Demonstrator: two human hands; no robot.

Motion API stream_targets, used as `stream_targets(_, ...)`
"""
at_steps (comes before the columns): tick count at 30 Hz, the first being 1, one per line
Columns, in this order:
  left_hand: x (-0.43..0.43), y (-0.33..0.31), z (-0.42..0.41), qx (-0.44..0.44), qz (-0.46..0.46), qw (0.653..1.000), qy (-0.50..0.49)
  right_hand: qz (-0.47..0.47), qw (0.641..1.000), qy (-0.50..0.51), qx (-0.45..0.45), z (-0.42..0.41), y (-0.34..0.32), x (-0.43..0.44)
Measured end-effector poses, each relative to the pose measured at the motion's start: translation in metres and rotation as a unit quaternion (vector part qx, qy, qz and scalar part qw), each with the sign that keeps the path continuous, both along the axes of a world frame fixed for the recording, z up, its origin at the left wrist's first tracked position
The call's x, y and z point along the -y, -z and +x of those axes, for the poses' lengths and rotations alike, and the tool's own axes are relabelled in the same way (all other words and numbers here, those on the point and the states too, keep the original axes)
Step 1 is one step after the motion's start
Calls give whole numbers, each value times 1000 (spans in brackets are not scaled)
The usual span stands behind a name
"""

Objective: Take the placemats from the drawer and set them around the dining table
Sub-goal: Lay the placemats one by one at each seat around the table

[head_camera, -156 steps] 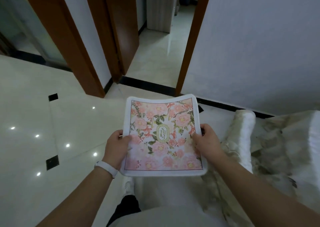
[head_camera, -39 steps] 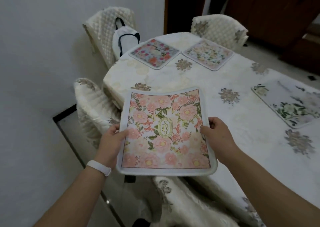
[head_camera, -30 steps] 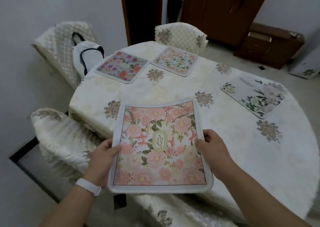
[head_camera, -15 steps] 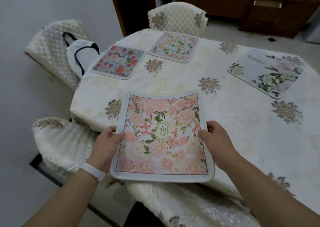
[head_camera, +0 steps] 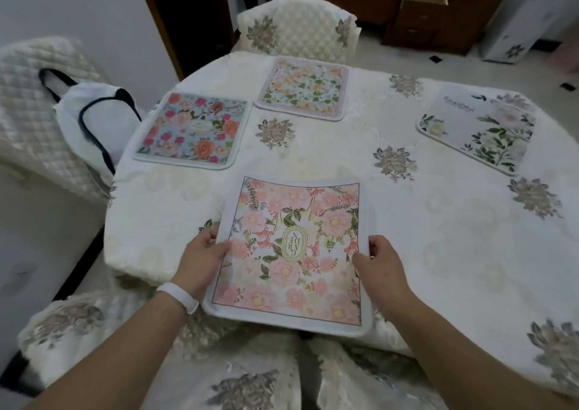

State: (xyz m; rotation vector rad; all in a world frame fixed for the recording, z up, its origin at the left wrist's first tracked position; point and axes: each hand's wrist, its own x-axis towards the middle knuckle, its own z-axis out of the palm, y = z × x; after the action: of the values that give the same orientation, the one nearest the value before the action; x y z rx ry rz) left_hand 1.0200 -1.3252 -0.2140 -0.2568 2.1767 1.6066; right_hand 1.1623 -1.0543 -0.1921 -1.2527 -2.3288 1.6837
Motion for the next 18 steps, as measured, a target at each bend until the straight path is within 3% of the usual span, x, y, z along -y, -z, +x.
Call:
stream_targets(8,30,30,-63,2,-38,999,28,-5,1000,7,22,-59,32,39)
stream_targets(18,43,58,-92,10,-89,994,69,13,995,38,94,-77,65,49)
